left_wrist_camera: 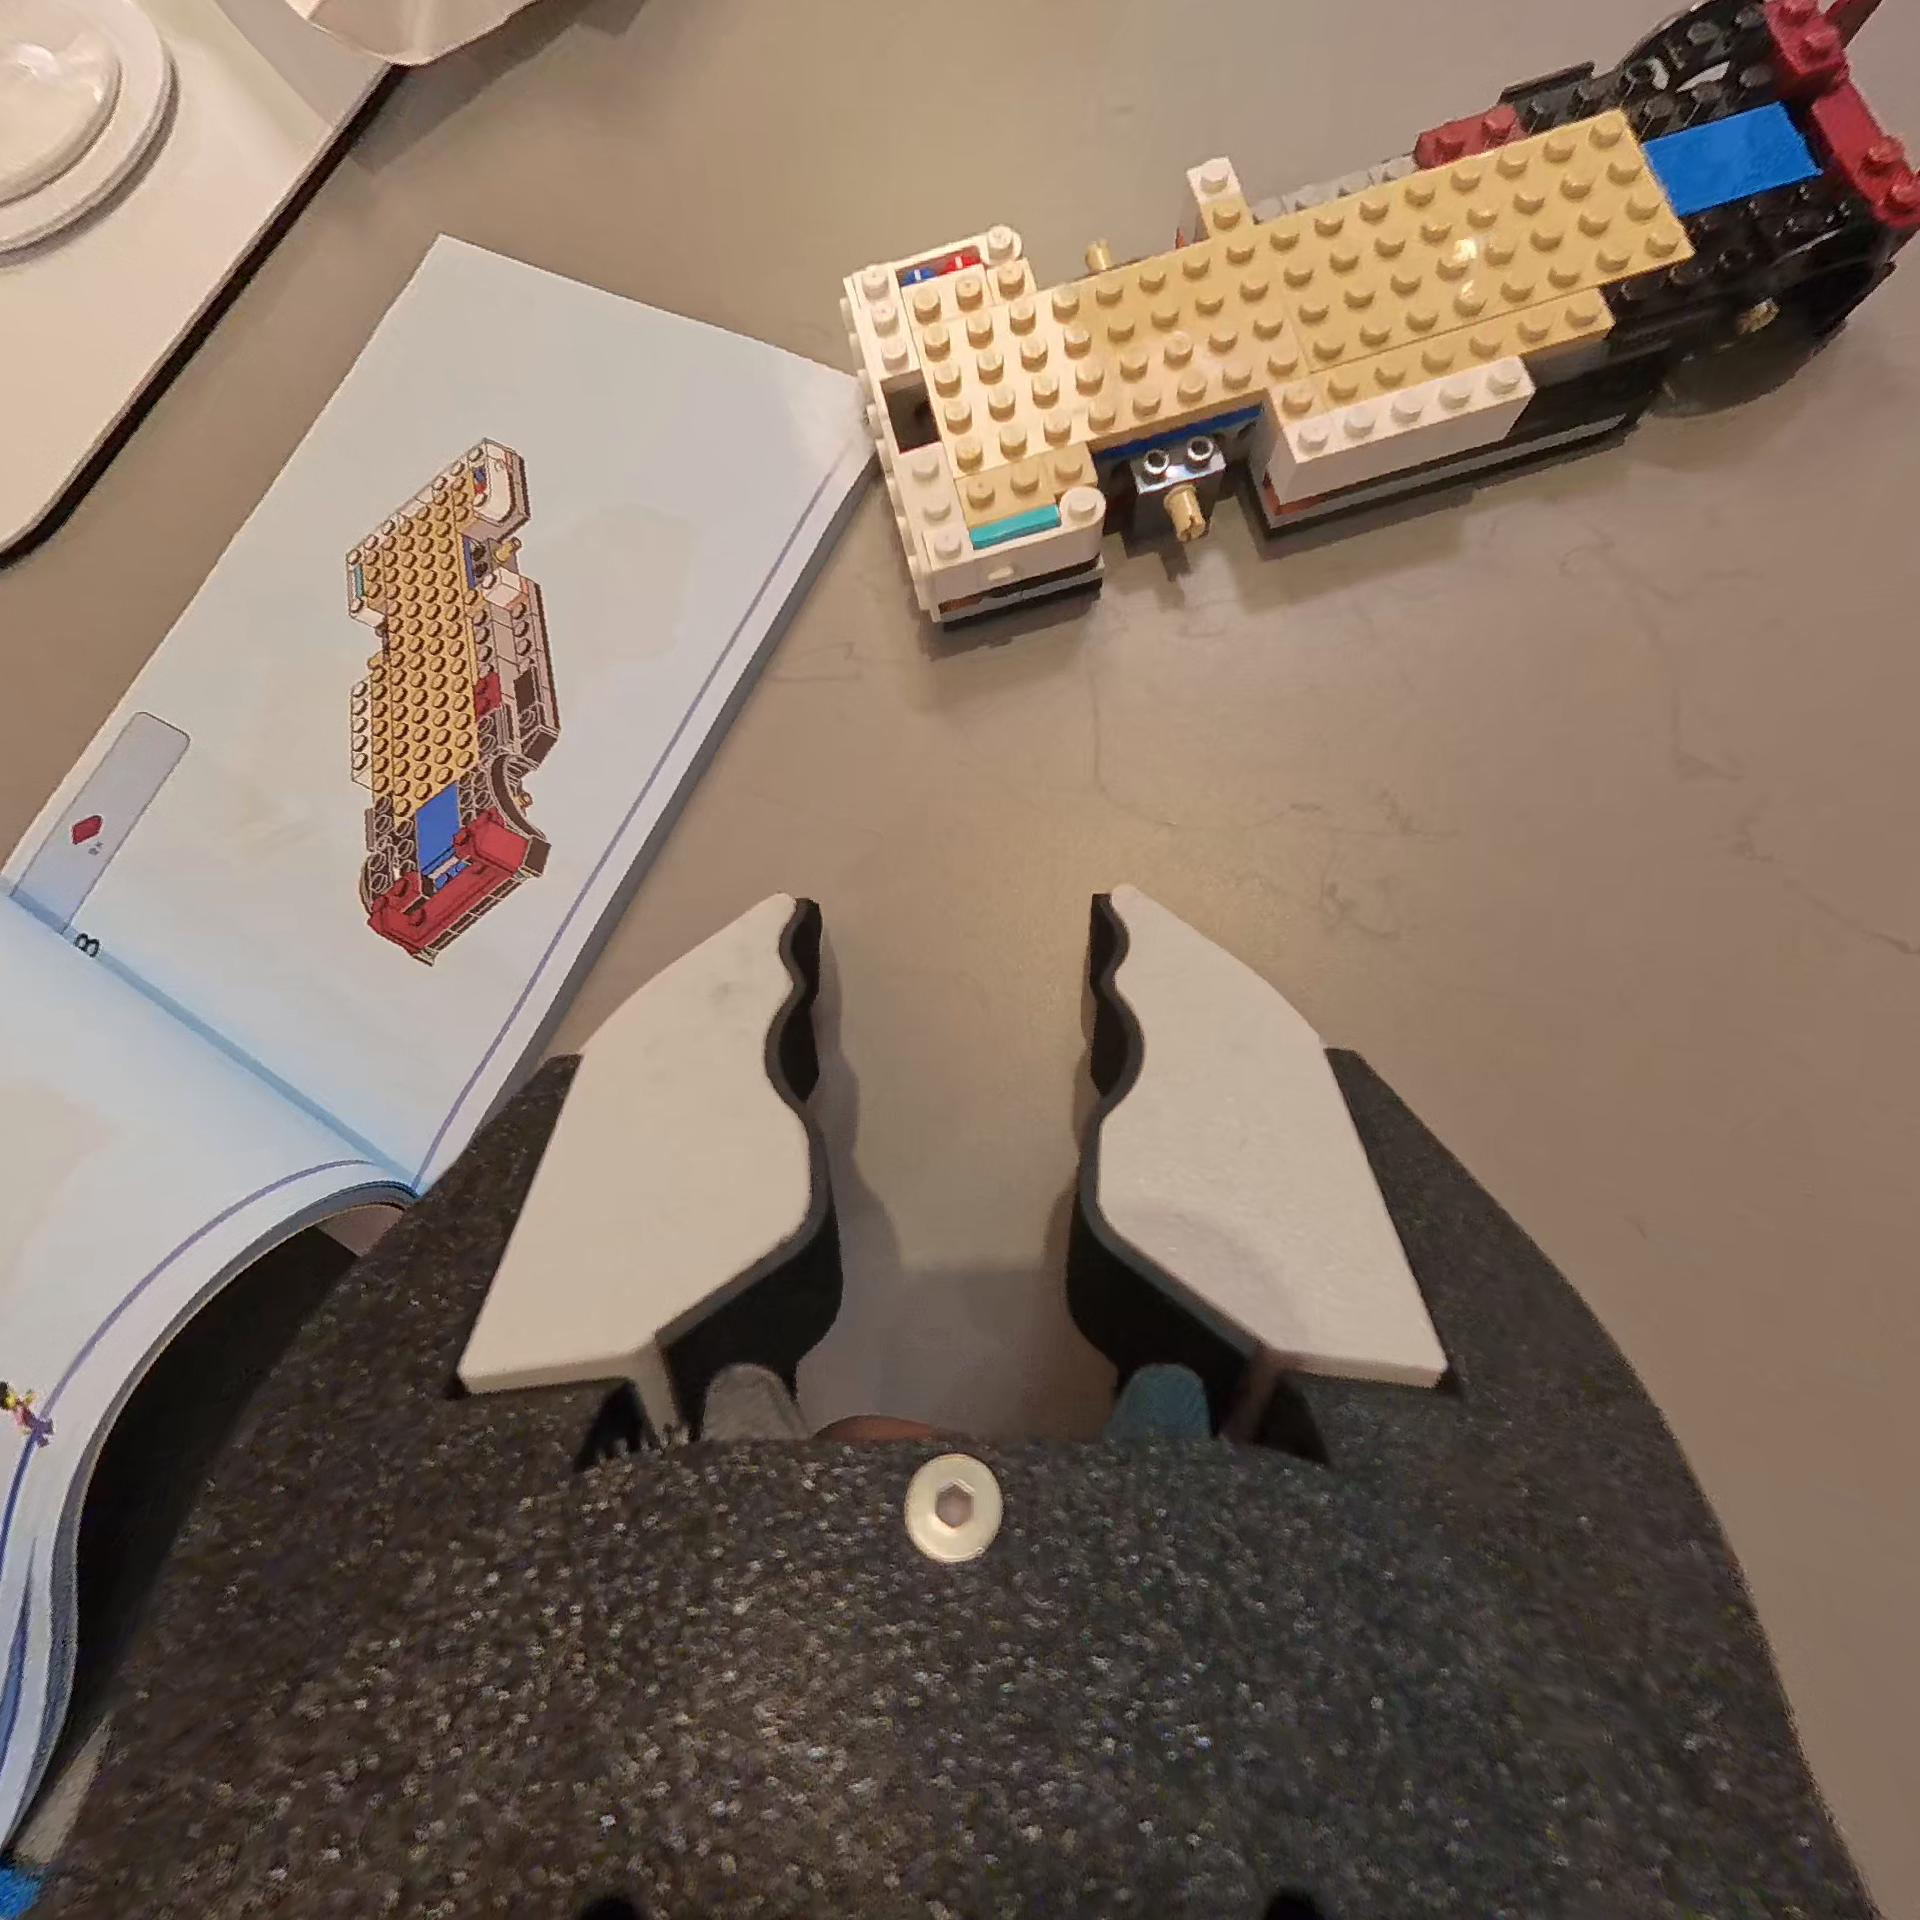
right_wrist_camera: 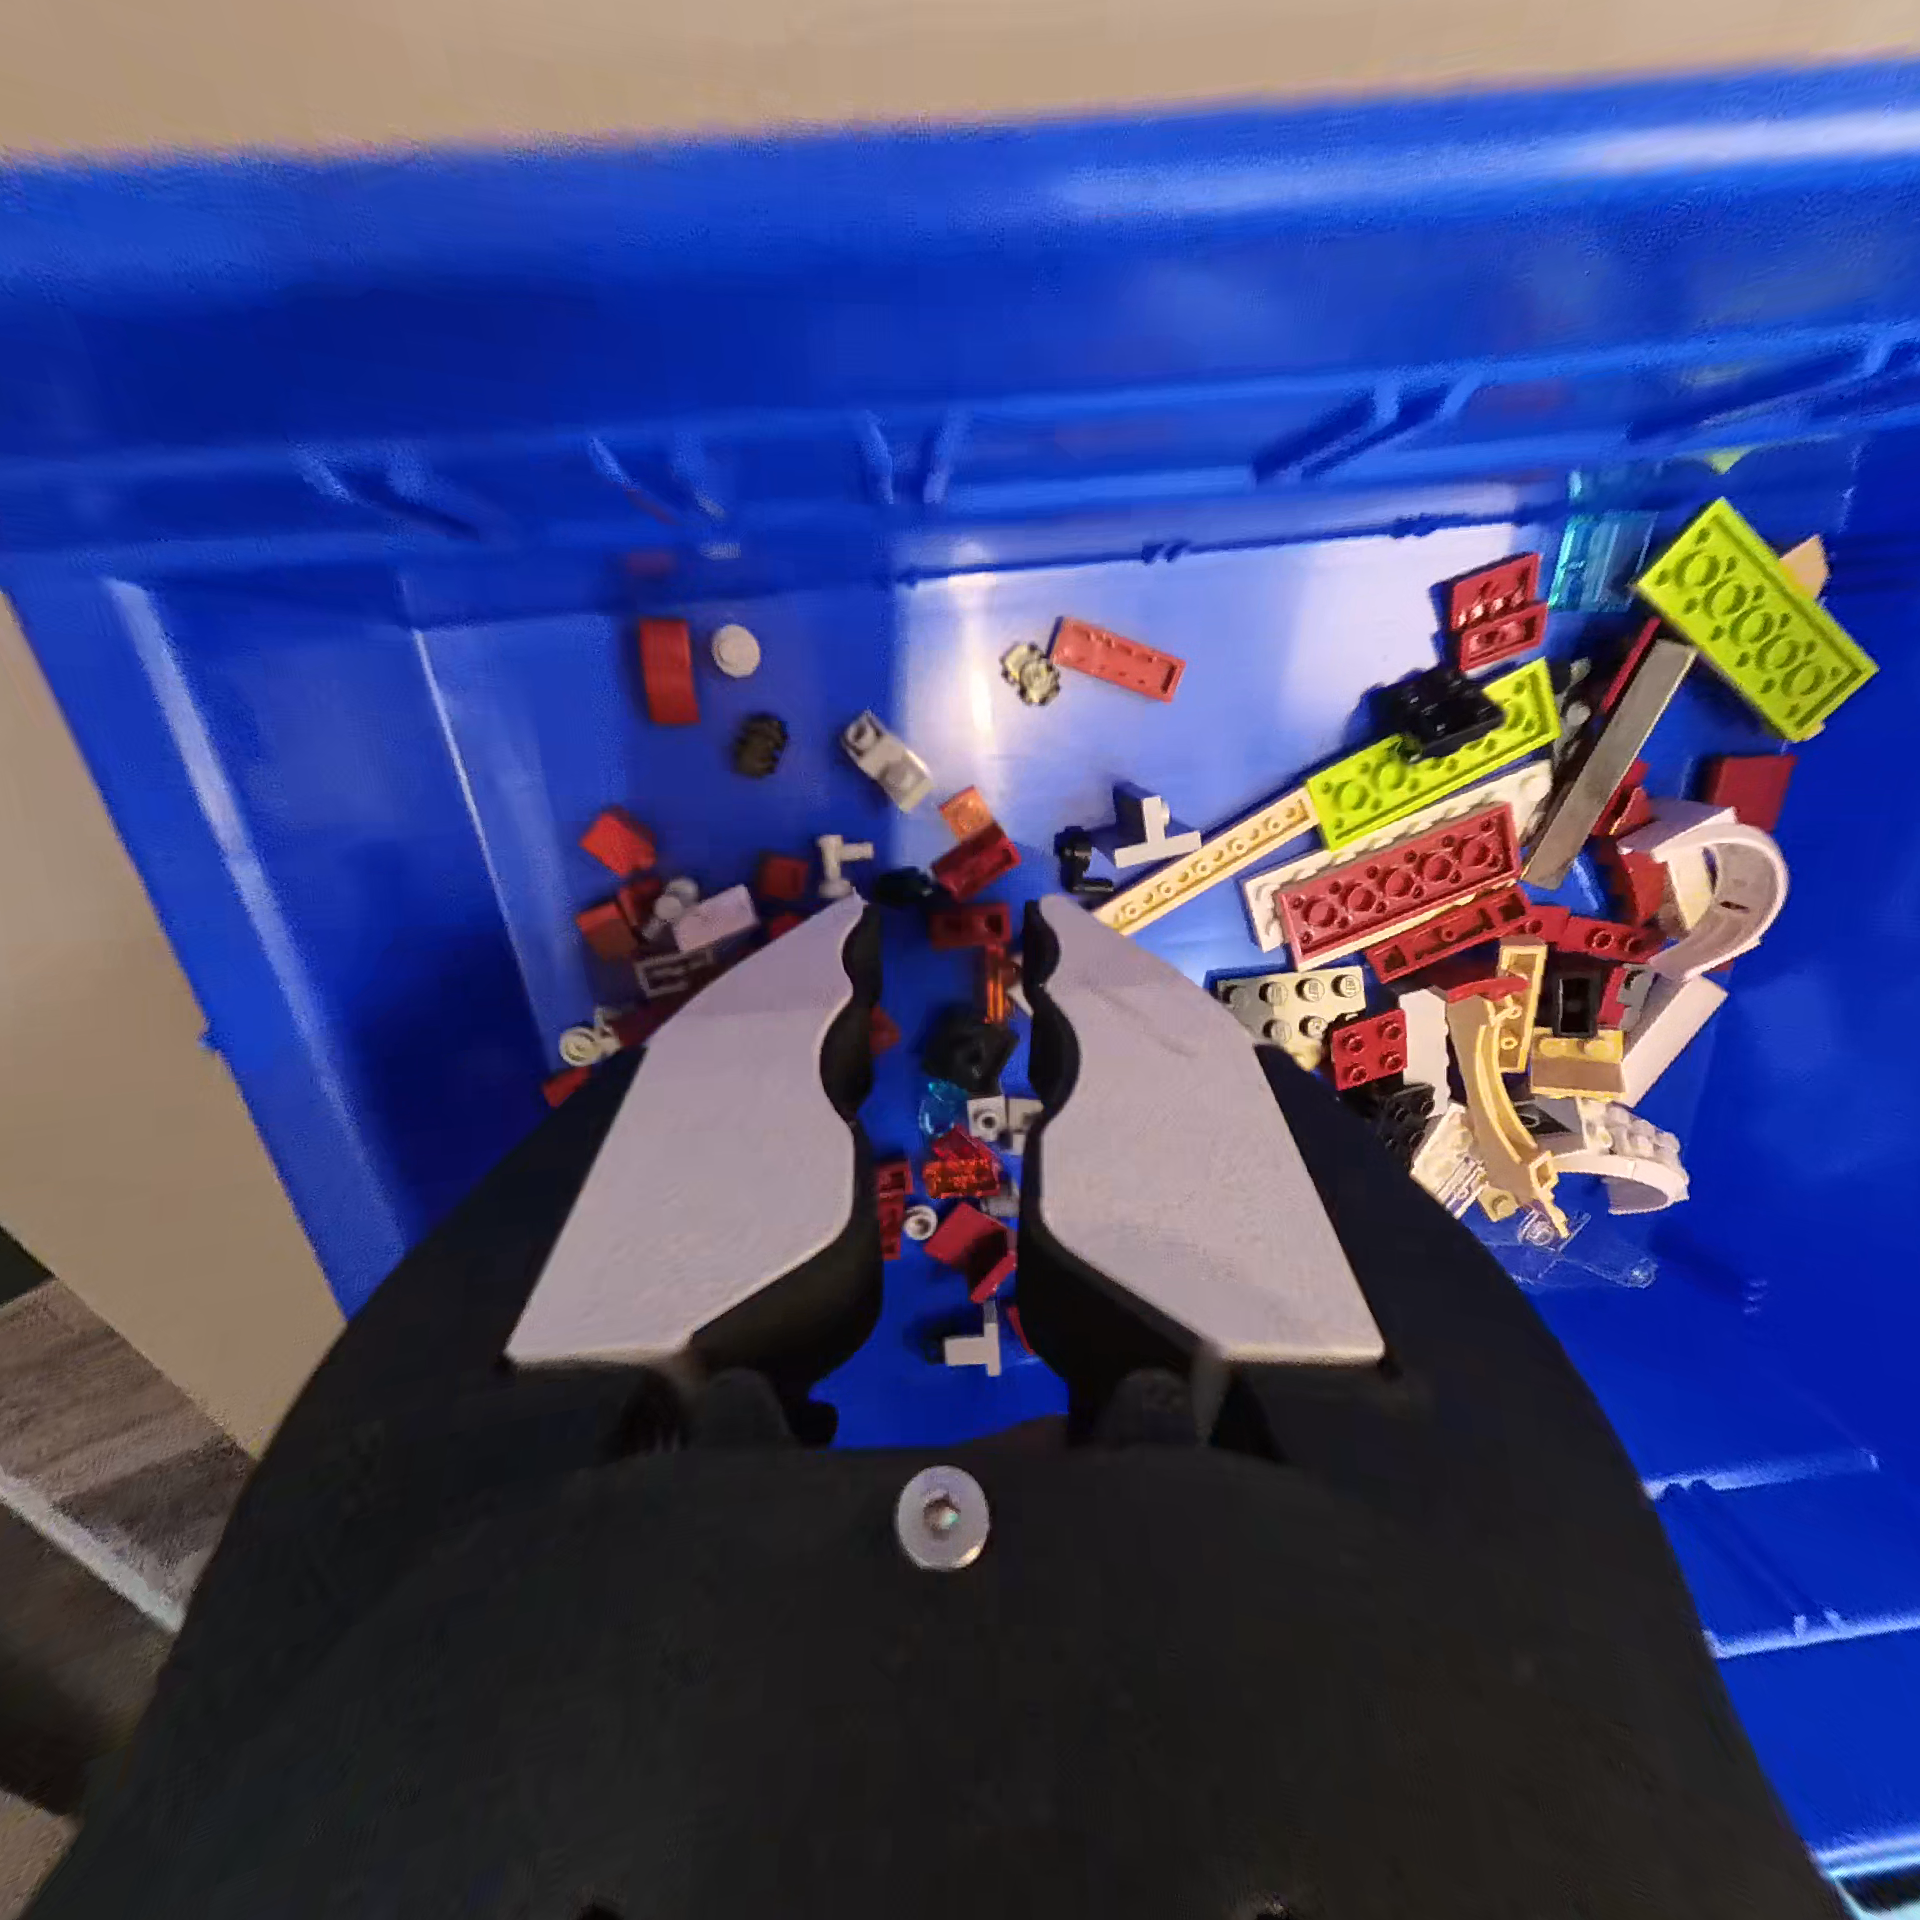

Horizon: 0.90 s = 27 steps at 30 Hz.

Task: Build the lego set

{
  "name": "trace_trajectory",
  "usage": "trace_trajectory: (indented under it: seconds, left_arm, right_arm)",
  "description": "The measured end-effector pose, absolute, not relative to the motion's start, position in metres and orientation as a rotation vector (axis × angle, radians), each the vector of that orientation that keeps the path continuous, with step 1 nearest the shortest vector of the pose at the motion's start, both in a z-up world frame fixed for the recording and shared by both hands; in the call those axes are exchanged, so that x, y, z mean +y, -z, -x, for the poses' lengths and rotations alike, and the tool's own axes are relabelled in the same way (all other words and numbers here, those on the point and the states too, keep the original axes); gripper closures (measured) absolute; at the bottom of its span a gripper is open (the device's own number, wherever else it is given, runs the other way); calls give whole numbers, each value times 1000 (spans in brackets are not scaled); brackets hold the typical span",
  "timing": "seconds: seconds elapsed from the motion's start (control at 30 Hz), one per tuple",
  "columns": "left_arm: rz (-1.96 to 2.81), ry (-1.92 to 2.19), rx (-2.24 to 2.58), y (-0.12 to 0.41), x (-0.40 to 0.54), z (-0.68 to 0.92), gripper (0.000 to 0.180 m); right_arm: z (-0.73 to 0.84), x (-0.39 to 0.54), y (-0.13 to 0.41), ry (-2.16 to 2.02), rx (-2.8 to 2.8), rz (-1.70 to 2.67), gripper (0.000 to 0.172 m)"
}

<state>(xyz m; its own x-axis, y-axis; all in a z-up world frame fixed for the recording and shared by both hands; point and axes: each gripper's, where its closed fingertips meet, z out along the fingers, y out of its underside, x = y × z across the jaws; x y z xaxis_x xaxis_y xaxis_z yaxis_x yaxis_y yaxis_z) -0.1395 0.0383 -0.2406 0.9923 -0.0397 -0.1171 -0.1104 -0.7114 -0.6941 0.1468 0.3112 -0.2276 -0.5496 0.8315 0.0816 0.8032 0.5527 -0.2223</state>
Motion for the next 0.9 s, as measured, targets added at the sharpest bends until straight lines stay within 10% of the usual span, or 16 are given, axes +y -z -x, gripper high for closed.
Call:
trace_trajectory:
  seconds: [0.63,0.9]
  left_arm:
    - [2353,-138,117,240,38,139,131]
    - [2344,-155,137,239,37,137,132]
  right_arm:
    - [-161,322,242,-114,-2752,1336,156]
    - [-143,264,150,-200,-2589,1231,156]
